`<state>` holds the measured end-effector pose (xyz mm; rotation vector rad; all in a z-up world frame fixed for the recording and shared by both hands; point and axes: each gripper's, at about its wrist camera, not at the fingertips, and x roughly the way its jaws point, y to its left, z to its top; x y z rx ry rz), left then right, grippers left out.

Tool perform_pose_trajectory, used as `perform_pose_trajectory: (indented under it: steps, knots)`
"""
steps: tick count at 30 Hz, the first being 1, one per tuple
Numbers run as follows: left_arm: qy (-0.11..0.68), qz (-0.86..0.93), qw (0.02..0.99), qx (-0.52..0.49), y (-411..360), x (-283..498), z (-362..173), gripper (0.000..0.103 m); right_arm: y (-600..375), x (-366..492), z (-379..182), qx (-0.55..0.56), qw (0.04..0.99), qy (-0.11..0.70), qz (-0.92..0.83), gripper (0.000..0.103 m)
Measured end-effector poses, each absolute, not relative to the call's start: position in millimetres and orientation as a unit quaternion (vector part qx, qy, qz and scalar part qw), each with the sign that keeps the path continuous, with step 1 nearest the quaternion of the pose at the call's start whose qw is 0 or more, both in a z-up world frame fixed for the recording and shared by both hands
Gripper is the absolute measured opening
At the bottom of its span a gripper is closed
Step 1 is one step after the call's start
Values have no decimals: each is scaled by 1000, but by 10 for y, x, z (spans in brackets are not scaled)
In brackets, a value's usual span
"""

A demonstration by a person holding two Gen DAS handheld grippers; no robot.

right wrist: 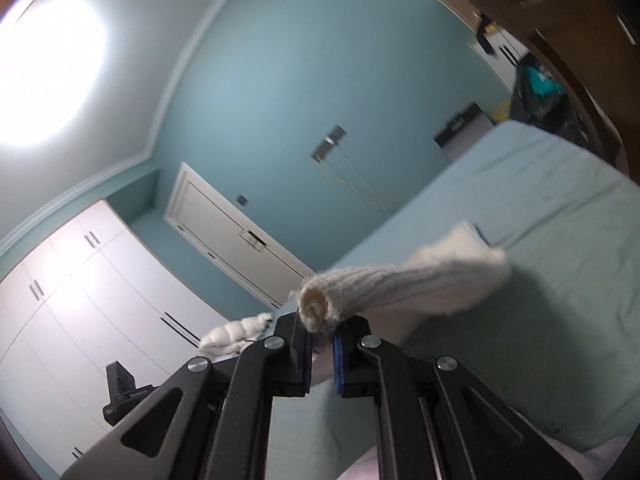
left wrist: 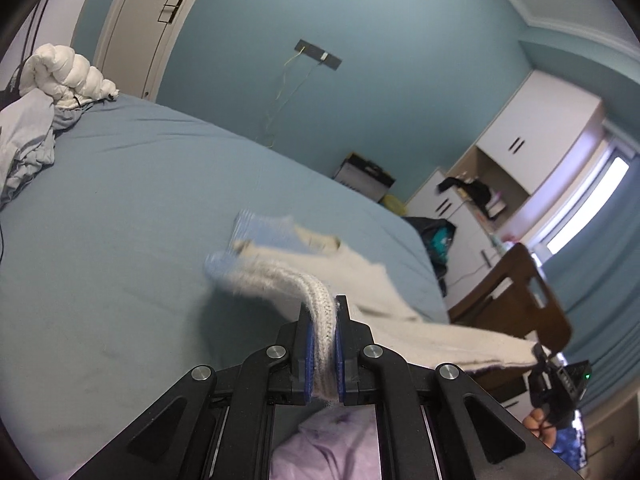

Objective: Fold small clothes

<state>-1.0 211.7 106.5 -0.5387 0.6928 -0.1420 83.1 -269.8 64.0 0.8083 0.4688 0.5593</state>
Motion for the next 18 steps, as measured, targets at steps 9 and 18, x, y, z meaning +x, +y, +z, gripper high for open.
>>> perform_pose_trajectory:
  steps: [9,18]
  knots:
    - [358,-84,880,-301,2146,-2,754,7,-2699,728,366,409,834,244,280,4]
    - [390,-67,873,-286,2162,868,558,8,-2621,1338,198,395,837,278,256,4]
